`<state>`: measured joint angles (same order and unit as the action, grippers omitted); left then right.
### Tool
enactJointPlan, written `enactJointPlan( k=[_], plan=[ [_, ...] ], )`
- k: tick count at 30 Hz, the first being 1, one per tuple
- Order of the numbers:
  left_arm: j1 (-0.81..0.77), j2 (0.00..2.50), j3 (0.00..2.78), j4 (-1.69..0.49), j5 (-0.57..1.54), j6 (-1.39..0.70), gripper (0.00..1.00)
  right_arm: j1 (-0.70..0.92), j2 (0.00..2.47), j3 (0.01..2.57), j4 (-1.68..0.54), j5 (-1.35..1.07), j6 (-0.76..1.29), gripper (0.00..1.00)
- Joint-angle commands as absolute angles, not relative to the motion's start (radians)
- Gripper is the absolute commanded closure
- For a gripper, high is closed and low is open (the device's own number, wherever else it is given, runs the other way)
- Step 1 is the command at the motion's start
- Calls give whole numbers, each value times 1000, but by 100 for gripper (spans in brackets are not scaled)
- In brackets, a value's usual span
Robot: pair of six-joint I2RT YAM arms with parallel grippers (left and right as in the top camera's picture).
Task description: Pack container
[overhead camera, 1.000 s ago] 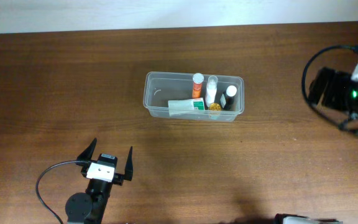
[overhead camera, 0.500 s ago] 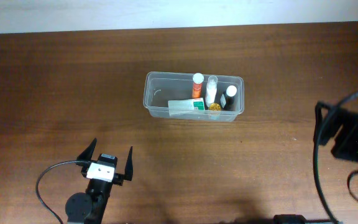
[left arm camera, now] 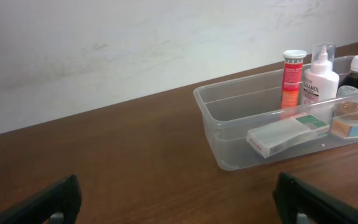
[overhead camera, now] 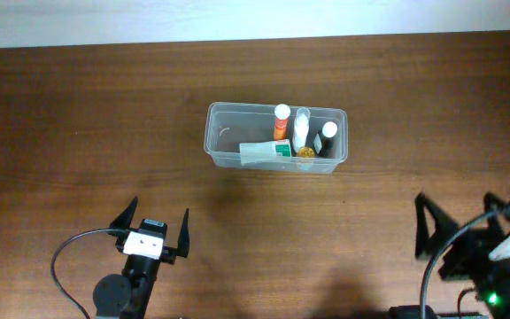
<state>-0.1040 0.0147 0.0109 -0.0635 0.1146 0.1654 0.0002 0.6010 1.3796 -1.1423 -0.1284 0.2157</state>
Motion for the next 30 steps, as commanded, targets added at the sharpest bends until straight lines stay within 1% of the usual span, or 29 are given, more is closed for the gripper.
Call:
enactJointPlan(
  k=[1,5,17,25,30],
  plan=[
    [-99,6,9,-69,104,181,1,14,524,1282,-1128,-158,242,2],
    [-99,6,9,-69,104,181,1,14,510,1235,-1125,-158,245,2],
    [-99,6,9,-69,104,181,1,16,376,1056,-934,-177,245,2],
    [-99,6,9,-69,104,181,0,70,216,840,-738,-178,247,2],
    [-99,6,9,-69,104,181,1,73,144,708,-624,-177,298,2]
  ],
)
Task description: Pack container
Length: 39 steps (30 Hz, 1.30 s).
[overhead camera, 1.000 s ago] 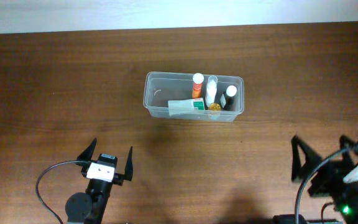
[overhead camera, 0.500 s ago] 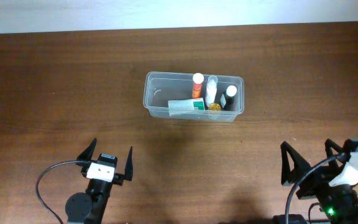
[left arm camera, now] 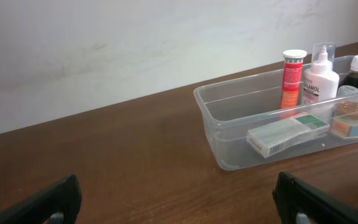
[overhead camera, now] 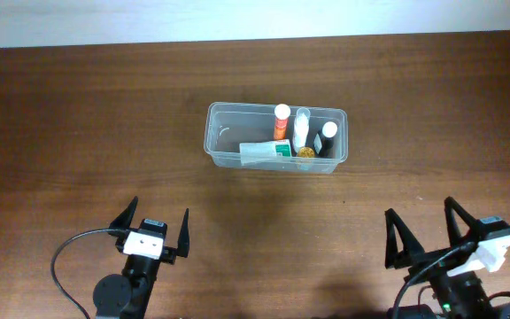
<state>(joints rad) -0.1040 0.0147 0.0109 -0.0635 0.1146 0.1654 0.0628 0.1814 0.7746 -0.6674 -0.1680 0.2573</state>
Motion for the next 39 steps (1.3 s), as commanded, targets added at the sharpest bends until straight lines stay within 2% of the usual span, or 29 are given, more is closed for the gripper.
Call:
enactJointPlan(
  k=[1,15,27,39],
  plan=[
    [-99,6,9,-69,104,181,1,74,134,686,-600,-177,298,2],
    [-99,6,9,-69,104,181,1,74,4,422,-255,-146,305,2],
    [-99,6,9,-69,104,181,1,74,4,402,-26,-115,305,2],
    [-99,6,9,-69,104,181,1,74,4,389,59,-116,306,2]
  ],
)
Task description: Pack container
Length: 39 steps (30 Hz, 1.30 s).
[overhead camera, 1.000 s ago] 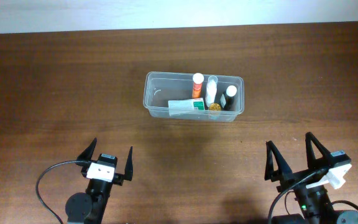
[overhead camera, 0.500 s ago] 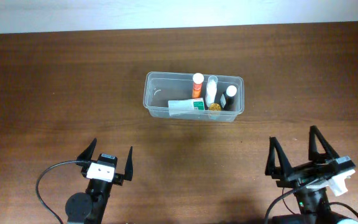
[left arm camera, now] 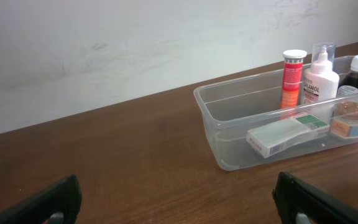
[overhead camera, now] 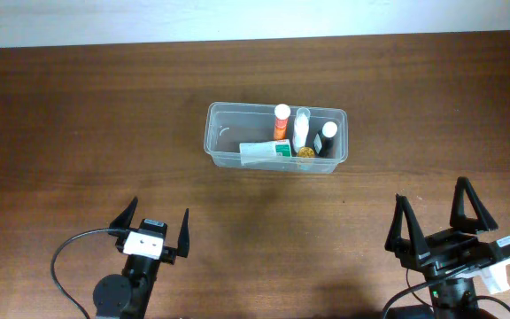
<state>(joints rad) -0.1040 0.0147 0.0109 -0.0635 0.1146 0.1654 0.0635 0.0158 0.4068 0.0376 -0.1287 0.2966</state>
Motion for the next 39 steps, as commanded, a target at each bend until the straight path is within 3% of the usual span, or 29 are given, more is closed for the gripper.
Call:
enactJointPlan(
  k=[1,39],
  plan=[
    [-99,6,9,-69,104,181,1,74,4,380,74,-116,306,2],
    [-99,6,9,-69,104,181,1,74,4,194,338,-21,316,2]
  ],
)
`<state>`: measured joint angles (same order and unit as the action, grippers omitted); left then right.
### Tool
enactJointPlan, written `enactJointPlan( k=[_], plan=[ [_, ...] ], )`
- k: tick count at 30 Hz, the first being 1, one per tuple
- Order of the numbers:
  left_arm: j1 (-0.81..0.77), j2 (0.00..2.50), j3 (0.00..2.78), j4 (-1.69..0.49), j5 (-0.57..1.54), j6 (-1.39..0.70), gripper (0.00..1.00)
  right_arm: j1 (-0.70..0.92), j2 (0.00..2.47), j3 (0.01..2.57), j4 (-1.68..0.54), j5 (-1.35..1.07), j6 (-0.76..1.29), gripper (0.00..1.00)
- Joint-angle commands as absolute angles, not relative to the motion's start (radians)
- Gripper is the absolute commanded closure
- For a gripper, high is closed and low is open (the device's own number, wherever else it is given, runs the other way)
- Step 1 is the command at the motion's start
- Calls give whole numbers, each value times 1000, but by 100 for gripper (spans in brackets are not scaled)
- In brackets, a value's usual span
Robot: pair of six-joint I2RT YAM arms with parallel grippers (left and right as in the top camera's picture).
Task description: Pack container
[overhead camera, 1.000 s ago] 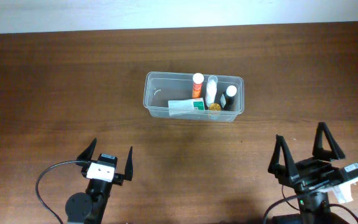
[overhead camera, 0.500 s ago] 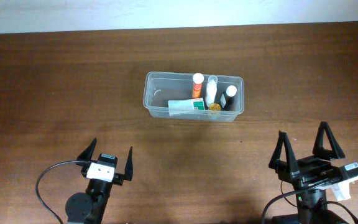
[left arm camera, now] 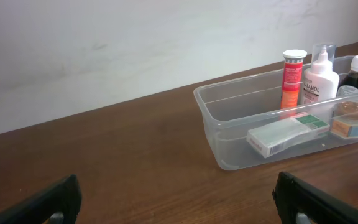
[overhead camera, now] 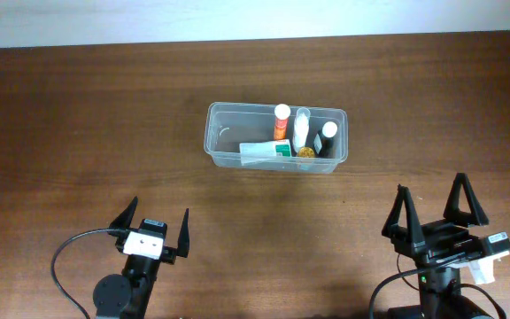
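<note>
A clear plastic container (overhead camera: 223, 134) sits in the middle of the table, also in the left wrist view (left arm camera: 229, 134). Its right half holds an orange tube (overhead camera: 281, 121), a white pump bottle (overhead camera: 301, 129), a dark bottle with a white cap (overhead camera: 327, 137), a small amber jar (overhead camera: 305, 152) and a white-and-green box (overhead camera: 266, 151) lying along the near wall. My left gripper (overhead camera: 155, 222) stands open at the front left, nothing between its fingers. My right gripper (overhead camera: 431, 206) stands open at the front right, empty too.
The brown wooden table (overhead camera: 87, 115) reaches a white wall (left arm camera: 135, 43) at the back. The container's left half (left arm camera: 241, 118) holds nothing. Black cables loop beside both arm bases at the table's front edge.
My right gripper has shifted slightly left and turned a little at the front right. The left gripper and the container's contents are unchanged.
My right arm first sat at the far right edge, turned sideways. Then it was further left with its open fingers pointing up the table, and it has settled near the front right. The left gripper stayed open and still throughout, and the container's contents never changed.
</note>
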<state>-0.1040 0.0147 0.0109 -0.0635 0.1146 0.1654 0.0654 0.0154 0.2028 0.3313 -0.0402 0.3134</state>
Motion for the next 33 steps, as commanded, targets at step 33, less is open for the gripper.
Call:
enactJointPlan(
  k=[33],
  plan=[
    [-99,6,9,-69,104,181,1,74,3,49,413,-25,213,2]
  ],
)
